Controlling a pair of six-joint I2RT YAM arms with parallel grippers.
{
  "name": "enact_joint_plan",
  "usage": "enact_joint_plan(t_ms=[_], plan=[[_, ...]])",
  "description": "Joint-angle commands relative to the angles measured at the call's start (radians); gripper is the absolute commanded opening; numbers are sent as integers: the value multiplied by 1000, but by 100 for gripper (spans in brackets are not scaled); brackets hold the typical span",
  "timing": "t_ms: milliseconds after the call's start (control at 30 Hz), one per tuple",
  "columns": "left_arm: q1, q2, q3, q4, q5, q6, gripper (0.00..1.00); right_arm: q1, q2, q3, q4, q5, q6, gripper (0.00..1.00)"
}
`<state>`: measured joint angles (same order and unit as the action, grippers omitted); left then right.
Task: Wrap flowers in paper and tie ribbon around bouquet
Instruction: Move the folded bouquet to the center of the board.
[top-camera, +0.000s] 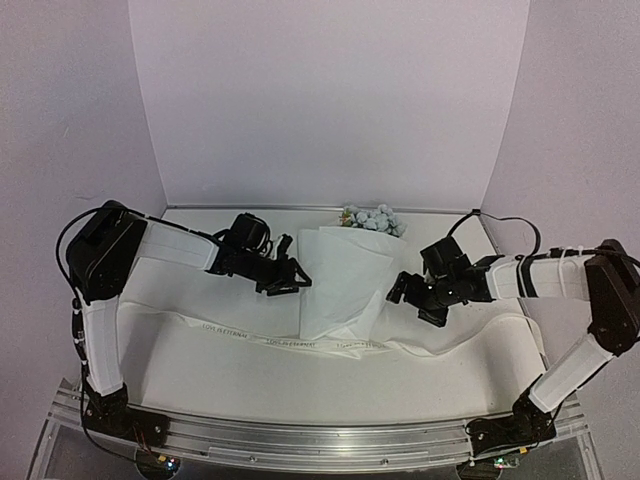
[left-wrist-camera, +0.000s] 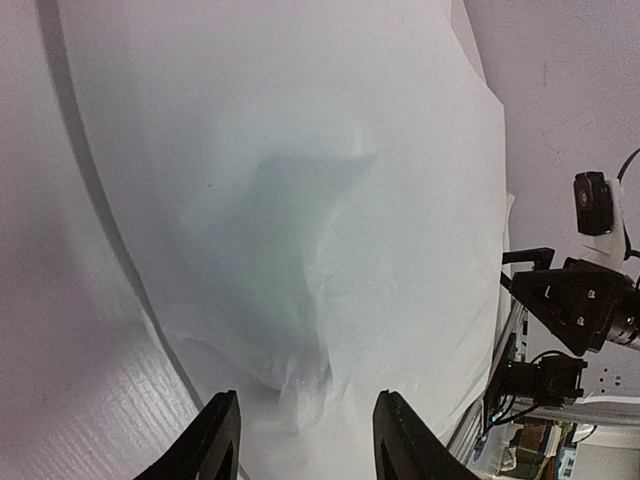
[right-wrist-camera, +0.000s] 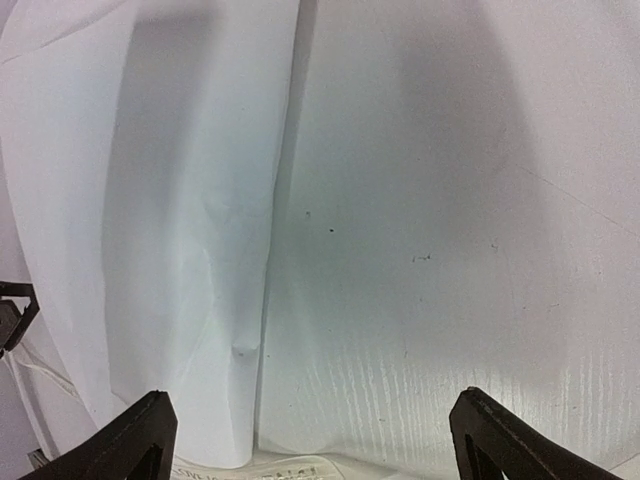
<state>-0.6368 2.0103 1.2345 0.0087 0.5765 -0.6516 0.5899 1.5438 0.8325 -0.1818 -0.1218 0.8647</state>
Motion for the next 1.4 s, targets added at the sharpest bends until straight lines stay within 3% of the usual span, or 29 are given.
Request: enact_joint_plan(t_ms=[0, 400, 967, 1100, 1367], plan=[[-25, 40, 79, 4, 22, 19, 45, 16, -21, 30, 36, -18, -30, 98], [-64, 100, 156, -43, 45, 32, 42, 15, 249, 243, 28, -108, -10, 98], [-88, 158, 209, -50, 72, 32, 40, 15, 357, 227, 125, -133, 80, 94], [-90, 168, 229, -55, 74, 32, 40, 15, 370, 224, 152, -148, 95, 80], [-90, 126, 249, -101, 66, 52, 40, 15, 401, 244, 155, -157, 116, 18]])
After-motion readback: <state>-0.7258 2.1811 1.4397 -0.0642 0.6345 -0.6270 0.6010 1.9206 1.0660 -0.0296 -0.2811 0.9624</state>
